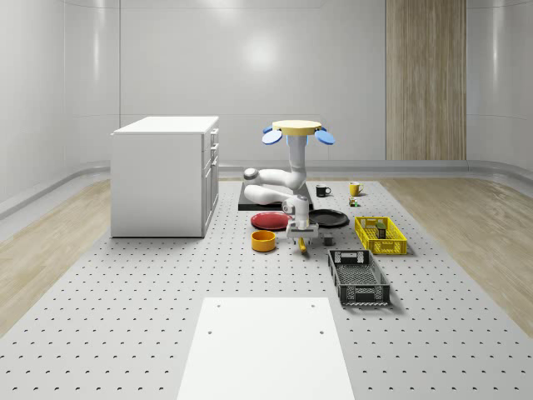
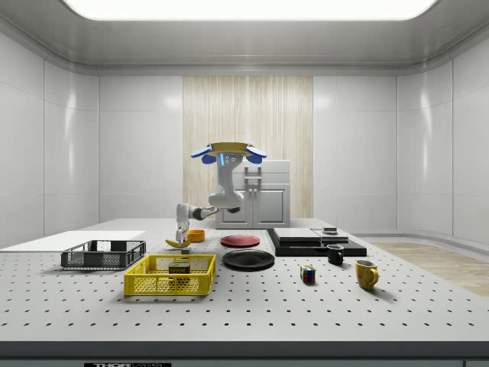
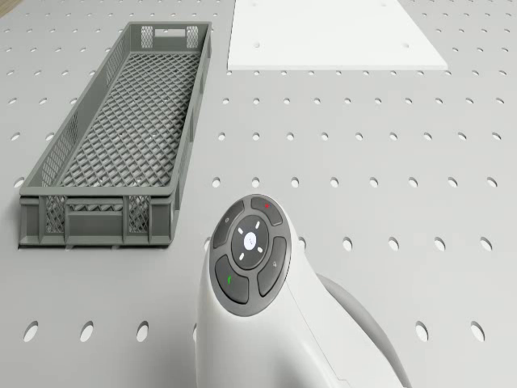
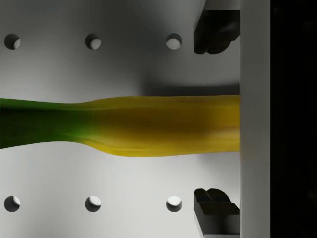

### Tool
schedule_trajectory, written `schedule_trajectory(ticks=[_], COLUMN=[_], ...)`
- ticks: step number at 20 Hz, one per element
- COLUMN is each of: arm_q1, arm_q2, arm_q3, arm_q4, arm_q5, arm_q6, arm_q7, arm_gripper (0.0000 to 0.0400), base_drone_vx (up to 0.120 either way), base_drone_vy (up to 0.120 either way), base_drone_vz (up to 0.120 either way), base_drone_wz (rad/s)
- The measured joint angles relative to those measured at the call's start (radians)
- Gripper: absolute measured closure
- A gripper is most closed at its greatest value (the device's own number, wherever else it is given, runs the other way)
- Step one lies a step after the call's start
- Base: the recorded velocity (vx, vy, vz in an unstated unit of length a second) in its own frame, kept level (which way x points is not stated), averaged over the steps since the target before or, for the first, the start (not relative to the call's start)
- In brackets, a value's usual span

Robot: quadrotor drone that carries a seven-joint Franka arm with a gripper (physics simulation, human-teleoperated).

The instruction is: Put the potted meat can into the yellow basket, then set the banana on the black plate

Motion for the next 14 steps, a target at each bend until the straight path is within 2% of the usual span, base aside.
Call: schedule_trajectory(ticks=[7, 14], arm_q1=[-0.047, -0.062], arm_q2=[0.025, 0.034], arm_q3=[-0.010, -0.012], arm_q4=[0.053, 0.071], arm_q5=[-0.013, -0.016], arm_q6=[-0.001, -0.002], arm_q7=[0.000, -0.001], arm_gripper=[0.0000, 0.0000], base_drone_vx=[0.000, 0.000], base_drone_vy=[0.000, 0.000], base_drone_vz=[0.000, 0.000], base_drone_wz=[0.000, 0.000])
